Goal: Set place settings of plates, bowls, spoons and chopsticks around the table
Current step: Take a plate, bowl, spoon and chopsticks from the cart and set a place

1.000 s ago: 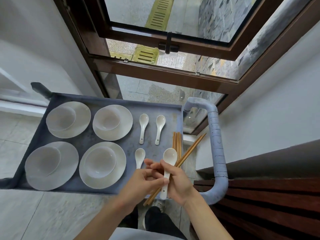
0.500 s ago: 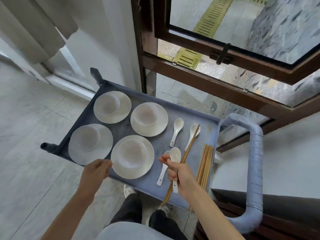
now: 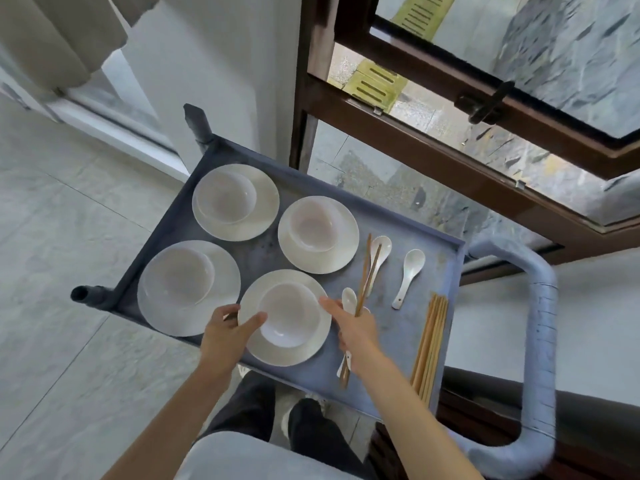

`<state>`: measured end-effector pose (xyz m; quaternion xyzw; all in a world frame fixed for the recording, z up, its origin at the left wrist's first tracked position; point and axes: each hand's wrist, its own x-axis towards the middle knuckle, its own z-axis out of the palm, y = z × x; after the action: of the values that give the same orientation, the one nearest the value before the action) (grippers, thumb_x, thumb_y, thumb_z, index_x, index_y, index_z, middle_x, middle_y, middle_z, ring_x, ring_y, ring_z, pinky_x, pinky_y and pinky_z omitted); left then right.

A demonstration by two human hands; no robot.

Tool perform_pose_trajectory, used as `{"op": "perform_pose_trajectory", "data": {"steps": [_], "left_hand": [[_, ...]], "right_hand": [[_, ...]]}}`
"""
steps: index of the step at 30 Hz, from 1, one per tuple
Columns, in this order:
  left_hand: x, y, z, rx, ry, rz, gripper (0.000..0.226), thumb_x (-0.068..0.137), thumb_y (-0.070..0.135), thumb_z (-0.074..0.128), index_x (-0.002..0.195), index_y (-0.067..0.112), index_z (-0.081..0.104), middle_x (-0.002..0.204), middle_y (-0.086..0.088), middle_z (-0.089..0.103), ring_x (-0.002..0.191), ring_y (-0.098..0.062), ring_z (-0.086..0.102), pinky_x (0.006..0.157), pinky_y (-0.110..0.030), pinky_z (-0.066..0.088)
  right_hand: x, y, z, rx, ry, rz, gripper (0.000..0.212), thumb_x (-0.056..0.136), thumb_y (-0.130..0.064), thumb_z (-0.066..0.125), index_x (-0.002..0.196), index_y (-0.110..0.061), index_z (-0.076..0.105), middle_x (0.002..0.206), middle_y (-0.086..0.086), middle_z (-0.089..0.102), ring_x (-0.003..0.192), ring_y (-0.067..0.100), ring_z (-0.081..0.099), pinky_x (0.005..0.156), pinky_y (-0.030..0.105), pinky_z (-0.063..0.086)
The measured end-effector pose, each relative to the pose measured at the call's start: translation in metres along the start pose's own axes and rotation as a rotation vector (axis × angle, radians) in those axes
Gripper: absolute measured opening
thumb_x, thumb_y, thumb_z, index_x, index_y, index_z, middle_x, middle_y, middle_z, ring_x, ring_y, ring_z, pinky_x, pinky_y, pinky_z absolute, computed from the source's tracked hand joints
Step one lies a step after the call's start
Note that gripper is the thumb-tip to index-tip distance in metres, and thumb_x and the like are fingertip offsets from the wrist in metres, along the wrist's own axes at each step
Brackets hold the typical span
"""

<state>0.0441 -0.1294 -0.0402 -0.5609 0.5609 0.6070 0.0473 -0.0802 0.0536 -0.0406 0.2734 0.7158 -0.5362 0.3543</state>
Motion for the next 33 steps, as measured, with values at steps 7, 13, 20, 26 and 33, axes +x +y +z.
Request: {"op": "perform_pose_trajectory", "data": {"steps": [7,13,20,26,33], "left_hand": [[0.006,-0.002,-0.012,-0.024,-0.119,0.038,0.063,0.076,0.025,0.091,0.133,0.022,0.064,0.122,-0.002,0.073,0.113,-0.026,0.068,0.098,-0.054,0.058],[-0.002,0.002,-0.020,-0.061,-0.148,0.072,0.075,0.072,0.027,0.094,0.137,0.024,0.058,0.125,-0.001,0.071,0.115,-0.027,0.068,0.091,-0.050,0.062],[-0.042,0.013,-0.035,-0.213,-0.103,0.164,0.066,0.069,0.024,0.095,0.125,0.030,0.062,0.113,0.003,0.073,0.097,-0.015,0.072,0.060,-0.029,0.063],[-0.105,-0.010,-0.054,-0.377,0.034,0.224,0.064,0.062,0.032,0.096,0.119,0.037,0.067,0.114,0.000,0.073,0.102,-0.017,0.072,0.059,-0.022,0.060],[-0.202,-0.070,-0.090,-0.560,0.252,0.234,0.073,0.051,0.038,0.095,0.118,0.038,0.067,0.115,0.001,0.075,0.099,-0.015,0.075,0.060,-0.022,0.060]], "right_hand": [[0.000,0.001,0.008,-0.146,-0.032,0.025,0.058,0.061,-0.044,0.097,0.106,-0.019,0.071,0.098,-0.001,0.074,0.082,0.014,0.065,0.059,0.027,0.043],[-0.014,-0.009,-0.001,-0.142,-0.045,-0.013,0.062,0.049,-0.052,0.097,0.101,-0.027,0.075,0.079,-0.005,0.070,0.061,0.011,0.057,0.048,0.028,0.042],[-0.038,-0.023,-0.013,-0.058,-0.235,-0.132,0.059,0.060,-0.040,0.097,0.111,-0.019,0.075,0.052,-0.009,0.048,0.043,0.008,0.032,0.042,0.023,0.030],[-0.065,-0.028,-0.012,-0.221,-0.417,-0.209,0.051,0.071,-0.036,0.094,0.104,-0.008,0.066,0.049,-0.007,0.033,0.040,0.008,0.025,0.039,0.020,0.029],[-0.124,-0.004,0.003,-0.410,-0.688,-0.291,0.046,0.069,-0.034,0.095,0.086,-0.015,0.058,0.047,-0.008,0.035,0.038,0.008,0.025,0.035,0.020,0.027]]}}
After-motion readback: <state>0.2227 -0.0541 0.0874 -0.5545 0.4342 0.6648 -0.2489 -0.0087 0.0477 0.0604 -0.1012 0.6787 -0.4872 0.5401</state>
